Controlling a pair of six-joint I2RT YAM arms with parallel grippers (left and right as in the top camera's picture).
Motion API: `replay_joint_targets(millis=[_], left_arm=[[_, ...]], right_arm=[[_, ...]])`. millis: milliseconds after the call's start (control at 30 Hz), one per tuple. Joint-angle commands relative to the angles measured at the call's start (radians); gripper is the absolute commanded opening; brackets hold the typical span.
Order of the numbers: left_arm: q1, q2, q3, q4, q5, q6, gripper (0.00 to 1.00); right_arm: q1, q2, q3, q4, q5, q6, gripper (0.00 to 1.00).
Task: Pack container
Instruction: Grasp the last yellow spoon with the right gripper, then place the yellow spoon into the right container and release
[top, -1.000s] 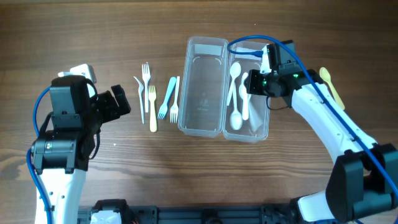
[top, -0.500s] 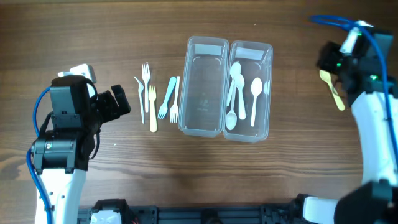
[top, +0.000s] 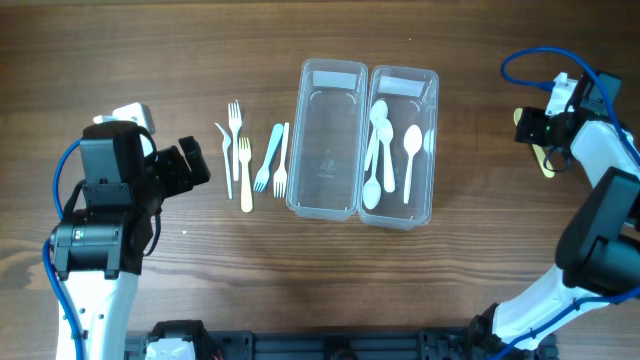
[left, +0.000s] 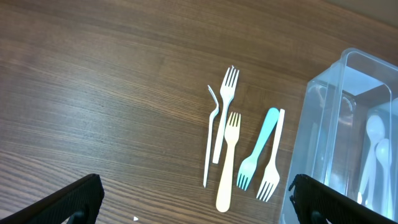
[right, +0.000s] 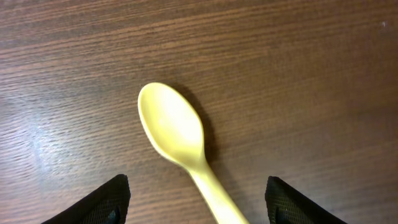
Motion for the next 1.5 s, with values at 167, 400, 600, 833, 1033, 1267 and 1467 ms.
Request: replay_joint_targets(millis=[167,400,600,833,1033,1267,1467], left_arm=[[0.008,0.001,0.019,0.002,-0.010,0.008,1.00],[0.008,0.001,0.019,0.002,-0.010,0.008,1.00],[0.008,0.001,0.019,0.002,-0.010,0.008,1.00],[0.008,0.001,0.019,0.002,-0.010,0.008,1.00],[0.008,0.001,0.019,0.002,-0.010,0.008,1.00],[0.008,0.001,0.019,0.002,-0.010,0.008,1.00],[0.008,0.001,0.019,0.002,-0.010,0.008,1.00]], right_arm=[[-0.005,0.083,0.004,0.023,0.001,-0.059,0.57],[-0.005,0.105,0.003,-0.042,-0.002,-0.015,0.45],[-0.005,0.104,0.003,-0.194,-0.002,0.291,0.20],[-0.003,0.093,0.003,-0.325,-0.004,0.440,0.05],[0.056,-0.109,0.005,-0.354,-0.058,0.437,0.05],[0.272,-0.528,0.005,-0.364,-0.159,0.445,0.06],[0.477,-0.539,-0.028,-0.340,-0.114,0.536,0.04]])
